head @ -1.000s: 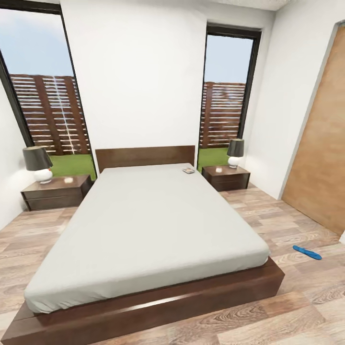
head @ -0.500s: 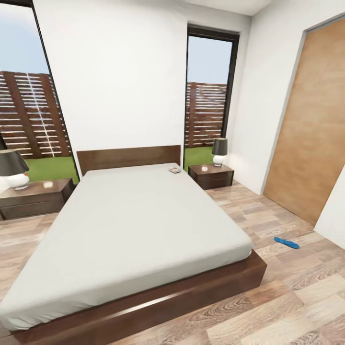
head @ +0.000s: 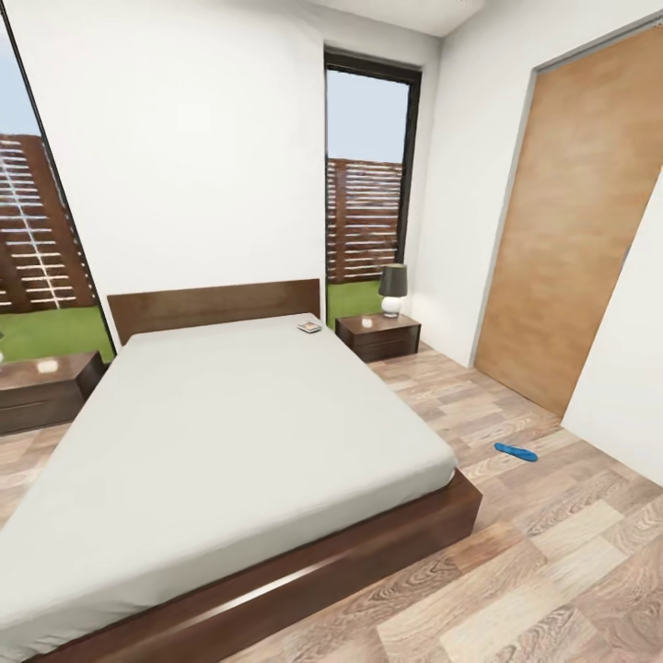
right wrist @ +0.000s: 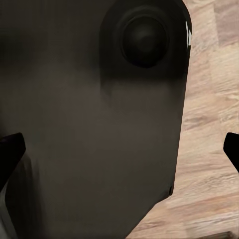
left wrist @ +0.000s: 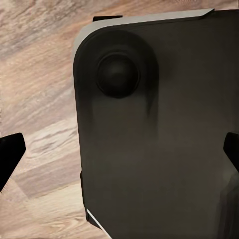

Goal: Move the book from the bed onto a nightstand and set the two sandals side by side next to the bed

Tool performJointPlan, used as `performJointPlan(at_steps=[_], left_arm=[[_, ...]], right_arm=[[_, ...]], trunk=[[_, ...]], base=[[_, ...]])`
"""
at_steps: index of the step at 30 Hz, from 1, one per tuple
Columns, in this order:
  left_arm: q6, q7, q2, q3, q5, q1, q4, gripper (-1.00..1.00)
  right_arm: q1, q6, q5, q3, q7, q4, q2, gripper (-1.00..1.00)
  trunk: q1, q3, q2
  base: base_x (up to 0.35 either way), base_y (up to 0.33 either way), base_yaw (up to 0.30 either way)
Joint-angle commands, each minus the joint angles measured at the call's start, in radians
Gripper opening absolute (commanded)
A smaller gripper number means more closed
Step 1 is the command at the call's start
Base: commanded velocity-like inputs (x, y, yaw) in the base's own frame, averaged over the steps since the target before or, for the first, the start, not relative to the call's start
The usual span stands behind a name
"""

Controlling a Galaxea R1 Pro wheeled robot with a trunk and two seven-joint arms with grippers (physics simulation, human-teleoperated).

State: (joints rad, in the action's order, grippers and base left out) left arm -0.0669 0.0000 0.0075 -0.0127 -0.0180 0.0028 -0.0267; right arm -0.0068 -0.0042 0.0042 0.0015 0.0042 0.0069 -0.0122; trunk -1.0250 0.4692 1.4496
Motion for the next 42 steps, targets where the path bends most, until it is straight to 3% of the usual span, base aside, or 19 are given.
performJointPlan(at_steps=[1, 42], left_arm=[[-0.002, 0.000, 0.000, -0.001, -0.002, 0.000, -0.001, 1.00], [-0.033, 0.000, 0.000, 0.000, -0.002, 0.000, -0.001, 1.00]], right_arm=[[-0.001, 0.000, 0.000, 0.000, 0.000, 0.001, 0.000, 1.00], [-0.001, 0.000, 0.000, 0.000, 0.000, 0.001, 0.000, 1.00]], trunk=[[0.000, 0.001, 0.000], [0.000, 0.001, 0.000]], base=[[0.000, 0.000, -0.209], [0.000, 0.000, -0.209]])
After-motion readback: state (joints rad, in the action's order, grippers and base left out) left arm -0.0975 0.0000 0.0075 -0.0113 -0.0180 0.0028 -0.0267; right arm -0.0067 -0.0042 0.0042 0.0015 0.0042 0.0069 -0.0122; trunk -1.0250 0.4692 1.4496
